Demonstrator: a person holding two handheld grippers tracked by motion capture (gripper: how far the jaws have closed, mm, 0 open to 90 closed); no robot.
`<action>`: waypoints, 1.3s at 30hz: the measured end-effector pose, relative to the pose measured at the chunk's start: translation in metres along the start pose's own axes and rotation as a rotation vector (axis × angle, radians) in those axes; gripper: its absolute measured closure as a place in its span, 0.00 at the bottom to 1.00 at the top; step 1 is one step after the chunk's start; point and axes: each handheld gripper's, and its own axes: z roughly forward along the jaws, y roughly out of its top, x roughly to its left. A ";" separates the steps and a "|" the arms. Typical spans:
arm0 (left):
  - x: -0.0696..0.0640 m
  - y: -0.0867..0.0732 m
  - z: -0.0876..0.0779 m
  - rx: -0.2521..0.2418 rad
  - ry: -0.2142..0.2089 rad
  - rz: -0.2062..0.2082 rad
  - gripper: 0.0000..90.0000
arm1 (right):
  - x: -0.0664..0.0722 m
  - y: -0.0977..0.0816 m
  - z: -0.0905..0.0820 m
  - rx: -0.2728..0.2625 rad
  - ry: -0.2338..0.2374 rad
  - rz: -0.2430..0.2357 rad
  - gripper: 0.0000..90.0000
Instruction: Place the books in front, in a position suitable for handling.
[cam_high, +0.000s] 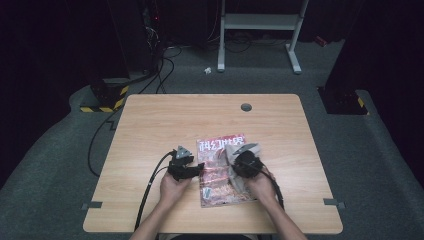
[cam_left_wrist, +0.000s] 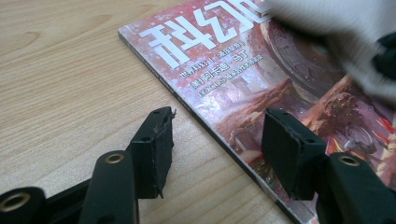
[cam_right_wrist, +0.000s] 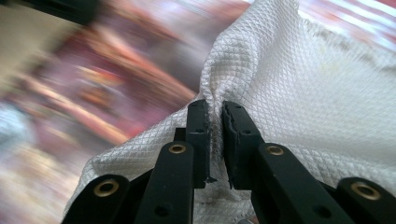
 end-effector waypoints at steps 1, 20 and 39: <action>0.000 0.000 0.000 0.000 0.000 0.000 0.48 | -0.010 -0.006 -0.004 0.003 -0.011 0.026 0.90; 0.000 0.001 0.001 -0.001 -0.001 -0.001 0.48 | 0.061 0.032 0.024 -0.012 0.094 -0.123 0.90; -0.001 0.001 0.001 -0.001 0.000 -0.002 0.48 | -0.019 -0.017 -0.009 -0.037 -0.047 0.058 0.82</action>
